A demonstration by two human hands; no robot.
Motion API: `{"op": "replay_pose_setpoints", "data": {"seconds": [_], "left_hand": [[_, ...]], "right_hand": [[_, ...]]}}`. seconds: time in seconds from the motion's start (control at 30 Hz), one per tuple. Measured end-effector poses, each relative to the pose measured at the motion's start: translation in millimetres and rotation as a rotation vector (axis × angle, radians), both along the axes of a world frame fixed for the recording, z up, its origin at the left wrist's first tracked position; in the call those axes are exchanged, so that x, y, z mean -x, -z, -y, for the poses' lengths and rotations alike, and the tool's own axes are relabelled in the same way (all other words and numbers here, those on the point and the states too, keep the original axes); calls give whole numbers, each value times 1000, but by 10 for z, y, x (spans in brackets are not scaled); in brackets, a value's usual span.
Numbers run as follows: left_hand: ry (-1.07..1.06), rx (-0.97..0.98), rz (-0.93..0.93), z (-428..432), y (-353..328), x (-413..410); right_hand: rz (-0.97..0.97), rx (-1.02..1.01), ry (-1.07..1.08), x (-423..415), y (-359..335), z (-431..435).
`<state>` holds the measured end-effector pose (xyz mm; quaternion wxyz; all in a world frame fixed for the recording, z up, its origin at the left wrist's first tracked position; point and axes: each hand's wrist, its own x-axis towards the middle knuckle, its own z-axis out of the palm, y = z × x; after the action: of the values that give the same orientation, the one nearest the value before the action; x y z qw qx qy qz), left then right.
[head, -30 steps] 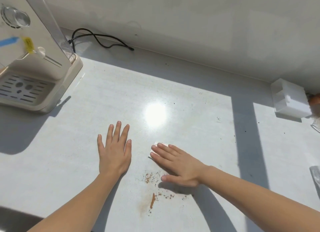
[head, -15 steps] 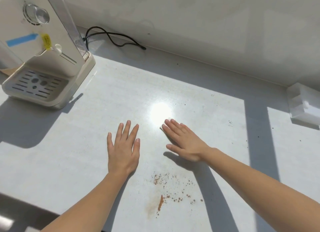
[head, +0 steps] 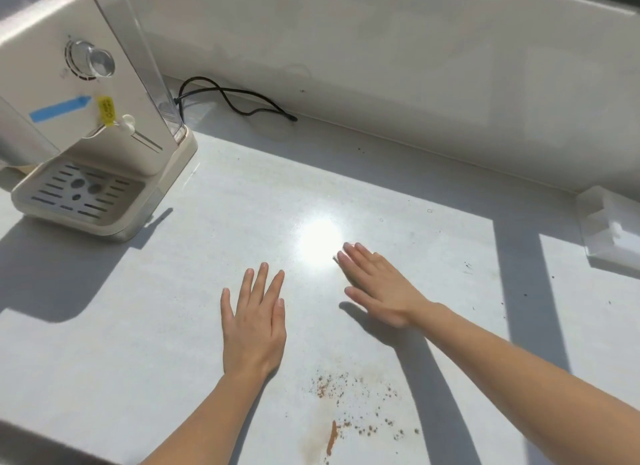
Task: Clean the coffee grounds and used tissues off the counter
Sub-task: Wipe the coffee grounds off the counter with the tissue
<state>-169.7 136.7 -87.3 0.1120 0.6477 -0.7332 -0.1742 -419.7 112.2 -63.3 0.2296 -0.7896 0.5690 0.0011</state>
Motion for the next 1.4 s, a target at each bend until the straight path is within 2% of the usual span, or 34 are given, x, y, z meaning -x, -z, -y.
{"op": "replay_pose_setpoints", "data": {"seconds": [0.07, 0.1, 0.13, 0.23, 0.3, 0.33, 0.43, 0.47, 0.53, 0.67, 0.73, 0.77, 0.9, 0.93, 1.4], "left_hand": [[0, -4, -9, 7, -3, 9], [2, -6, -11, 10, -6, 10], [5, -8, -9, 8, -11, 7], [2, -11, 6, -1, -33, -4], [-8, -17, -10, -1, -41, 2], [-5, -19, -23, 7, -35, -4], [2, -6, -18, 8, 10, -18], [4, 2, -15, 15, 23, -19], [12, 3, -7, 13, 49, -18], [5, 0, 23, 16, 61, -17], [4, -8, 14, -7, 37, 1], [6, -10, 8, -6, 27, 2], [13, -15, 2, 9, 39, -7], [17, -17, 1, 8, 40, -7], [71, -51, -26, -9, -11, -43]], "right_hand": [[-34, -15, 298, 253, -72, 427], [-45, -11, 355, 178, -52, 519], [-50, -8, 330, -4, -7, 491], [37, -7, -74, -557, 170, -39], [32, 51, -114, -270, 149, -12], [9, 65, -5, -28, 118, 118], [-102, -31, 512, 785, -33, 248], [-113, -43, 577, 869, -41, 120], [-115, -35, 510, 622, 13, -298], [89, -31, 73, -548, 98, -1085], [105, -76, -65, -813, 60, -1283], [120, -89, -44, -759, 36, -1270], [186, -155, 348, -183, -134, -935], [185, -160, 391, -150, -150, -904], [167, -179, 106, -1563, -200, -1931]]}}
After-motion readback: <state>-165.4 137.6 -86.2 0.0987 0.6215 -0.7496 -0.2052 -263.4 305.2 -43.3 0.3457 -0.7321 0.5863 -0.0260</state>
